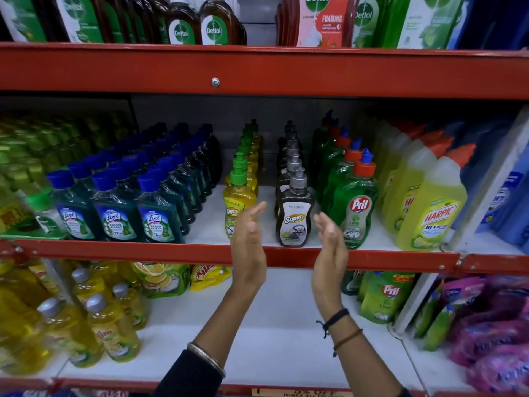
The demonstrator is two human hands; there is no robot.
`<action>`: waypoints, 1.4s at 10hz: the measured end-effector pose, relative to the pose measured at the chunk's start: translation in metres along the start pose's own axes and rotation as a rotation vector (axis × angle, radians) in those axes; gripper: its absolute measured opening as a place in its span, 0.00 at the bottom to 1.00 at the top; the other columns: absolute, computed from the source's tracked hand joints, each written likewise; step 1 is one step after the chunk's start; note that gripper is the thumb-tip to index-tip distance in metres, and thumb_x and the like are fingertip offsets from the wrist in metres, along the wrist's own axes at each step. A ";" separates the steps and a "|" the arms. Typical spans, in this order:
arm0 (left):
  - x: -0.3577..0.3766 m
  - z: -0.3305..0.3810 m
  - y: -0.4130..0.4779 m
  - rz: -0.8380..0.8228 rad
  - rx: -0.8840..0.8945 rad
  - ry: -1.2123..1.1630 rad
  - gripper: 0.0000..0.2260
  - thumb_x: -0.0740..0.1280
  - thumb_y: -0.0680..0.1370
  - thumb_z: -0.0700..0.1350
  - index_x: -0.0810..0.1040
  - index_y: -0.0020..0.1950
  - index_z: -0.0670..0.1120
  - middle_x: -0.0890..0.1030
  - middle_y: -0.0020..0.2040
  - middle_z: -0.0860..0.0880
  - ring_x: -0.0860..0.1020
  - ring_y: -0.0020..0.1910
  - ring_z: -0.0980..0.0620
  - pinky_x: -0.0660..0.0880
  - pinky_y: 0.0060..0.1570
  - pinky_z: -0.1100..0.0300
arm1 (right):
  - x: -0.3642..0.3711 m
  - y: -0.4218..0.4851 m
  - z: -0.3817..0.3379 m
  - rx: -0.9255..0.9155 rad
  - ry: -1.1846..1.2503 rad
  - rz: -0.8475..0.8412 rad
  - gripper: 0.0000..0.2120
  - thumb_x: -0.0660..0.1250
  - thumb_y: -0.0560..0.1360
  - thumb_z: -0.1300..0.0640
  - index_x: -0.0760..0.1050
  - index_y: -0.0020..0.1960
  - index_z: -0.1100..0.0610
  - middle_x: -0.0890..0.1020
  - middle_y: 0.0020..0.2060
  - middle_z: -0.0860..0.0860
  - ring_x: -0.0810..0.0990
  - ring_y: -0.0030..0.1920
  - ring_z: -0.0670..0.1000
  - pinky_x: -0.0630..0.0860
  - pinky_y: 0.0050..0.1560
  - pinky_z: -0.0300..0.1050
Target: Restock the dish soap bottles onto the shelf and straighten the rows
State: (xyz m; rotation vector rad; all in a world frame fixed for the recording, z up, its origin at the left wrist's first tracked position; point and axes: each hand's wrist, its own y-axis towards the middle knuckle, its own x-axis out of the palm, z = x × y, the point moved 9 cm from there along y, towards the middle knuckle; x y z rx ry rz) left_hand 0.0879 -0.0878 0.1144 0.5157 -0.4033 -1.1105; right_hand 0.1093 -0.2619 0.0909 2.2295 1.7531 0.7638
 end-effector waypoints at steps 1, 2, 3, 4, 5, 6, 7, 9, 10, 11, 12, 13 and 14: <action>-0.044 0.002 0.005 0.249 0.068 -0.026 0.27 0.48 0.78 0.69 0.72 0.63 0.52 0.75 0.62 0.50 0.73 0.65 0.53 0.71 0.64 0.52 | 0.033 -0.030 0.002 -0.053 0.025 -0.116 0.19 0.54 0.78 0.45 0.76 0.60 0.52 0.80 0.59 0.50 0.76 0.63 0.47 0.70 0.61 0.35; -0.064 -0.010 0.025 0.252 -0.047 0.041 0.28 0.46 0.78 0.64 0.67 0.69 0.49 0.70 0.67 0.50 0.69 0.68 0.55 0.67 0.70 0.51 | 0.079 -0.040 0.009 0.030 0.034 -0.319 0.22 0.53 0.77 0.42 0.72 0.66 0.50 0.76 0.66 0.47 0.71 0.68 0.45 0.66 0.68 0.40; -0.061 -0.034 0.043 0.019 -0.237 0.078 0.33 0.40 0.78 0.67 0.60 0.76 0.50 0.65 0.75 0.47 0.65 0.73 0.49 0.62 0.73 0.46 | 0.104 -0.034 0.017 0.126 0.006 -0.362 0.29 0.52 0.75 0.37 0.64 0.71 0.50 0.68 0.72 0.46 0.64 0.72 0.41 0.60 0.74 0.46; -0.059 -0.045 0.047 -0.114 -0.330 0.007 0.36 0.41 0.72 0.68 0.59 0.76 0.53 0.69 0.72 0.47 0.68 0.72 0.44 0.66 0.68 0.52 | 0.113 -0.027 0.026 0.171 -0.045 -0.337 0.34 0.50 0.73 0.34 0.62 0.73 0.51 0.66 0.71 0.42 0.63 0.71 0.38 0.59 0.75 0.48; -0.056 -0.041 0.045 -0.194 -0.314 -0.012 0.43 0.43 0.64 0.80 0.63 0.72 0.57 0.72 0.65 0.50 0.71 0.68 0.50 0.67 0.65 0.56 | 0.115 -0.025 0.033 0.201 -0.044 -0.328 0.34 0.49 0.73 0.32 0.64 0.72 0.50 0.67 0.70 0.42 0.64 0.68 0.35 0.59 0.74 0.44; -0.059 -0.040 0.043 -0.225 -0.295 -0.013 0.53 0.44 0.57 0.85 0.65 0.73 0.56 0.73 0.68 0.48 0.72 0.67 0.51 0.67 0.67 0.53 | 0.112 -0.020 0.038 0.247 -0.012 -0.325 0.36 0.49 0.72 0.29 0.68 0.69 0.51 0.70 0.70 0.45 0.66 0.69 0.39 0.59 0.73 0.43; -0.063 -0.038 0.040 -0.224 -0.284 -0.011 0.48 0.42 0.58 0.85 0.66 0.70 0.62 0.73 0.70 0.48 0.72 0.68 0.51 0.67 0.69 0.50 | 0.113 -0.016 0.037 0.281 0.044 -0.345 0.38 0.49 0.71 0.29 0.69 0.68 0.54 0.72 0.66 0.44 0.71 0.62 0.34 0.66 0.64 0.31; -0.067 -0.034 0.035 -0.197 -0.271 -0.020 0.49 0.42 0.57 0.85 0.67 0.69 0.61 0.74 0.68 0.49 0.73 0.66 0.53 0.69 0.64 0.56 | 0.114 -0.011 0.036 0.338 0.121 -0.334 0.38 0.49 0.70 0.33 0.71 0.67 0.58 0.75 0.62 0.47 0.70 0.67 0.46 0.65 0.67 0.40; -0.069 -0.033 0.034 -0.204 -0.272 -0.022 0.46 0.42 0.57 0.85 0.67 0.67 0.64 0.75 0.67 0.50 0.73 0.65 0.55 0.70 0.61 0.59 | 0.112 -0.012 0.036 0.356 0.138 -0.303 0.38 0.48 0.70 0.32 0.72 0.66 0.58 0.75 0.64 0.49 0.71 0.67 0.47 0.65 0.68 0.43; -0.069 -0.032 0.033 -0.203 -0.270 -0.021 0.44 0.42 0.57 0.85 0.66 0.66 0.66 0.74 0.68 0.51 0.74 0.64 0.57 0.70 0.57 0.66 | 0.111 -0.011 0.038 0.354 0.138 -0.289 0.39 0.47 0.70 0.31 0.72 0.66 0.58 0.75 0.66 0.53 0.72 0.67 0.48 0.66 0.69 0.44; -0.068 -0.030 0.032 -0.198 -0.267 0.002 0.44 0.41 0.58 0.85 0.66 0.67 0.66 0.74 0.68 0.50 0.73 0.64 0.56 0.69 0.61 0.61 | 0.112 -0.013 0.036 0.353 0.116 -0.293 0.40 0.47 0.70 0.31 0.72 0.66 0.58 0.74 0.67 0.54 0.72 0.67 0.48 0.65 0.70 0.45; -0.069 -0.029 0.032 -0.196 -0.271 0.001 0.50 0.42 0.58 0.85 0.65 0.72 0.60 0.74 0.69 0.48 0.73 0.64 0.55 0.68 0.62 0.59 | 0.111 -0.013 0.033 0.322 0.111 -0.289 0.38 0.47 0.71 0.31 0.72 0.66 0.57 0.75 0.67 0.53 0.72 0.67 0.48 0.66 0.69 0.45; -0.070 -0.027 0.032 -0.144 -0.265 -0.042 0.51 0.45 0.57 0.85 0.65 0.71 0.58 0.73 0.67 0.50 0.72 0.67 0.53 0.68 0.67 0.53 | 0.100 -0.015 0.024 0.216 0.101 -0.266 0.29 0.48 0.73 0.34 0.75 0.61 0.48 0.78 0.62 0.47 0.75 0.65 0.45 0.71 0.64 0.43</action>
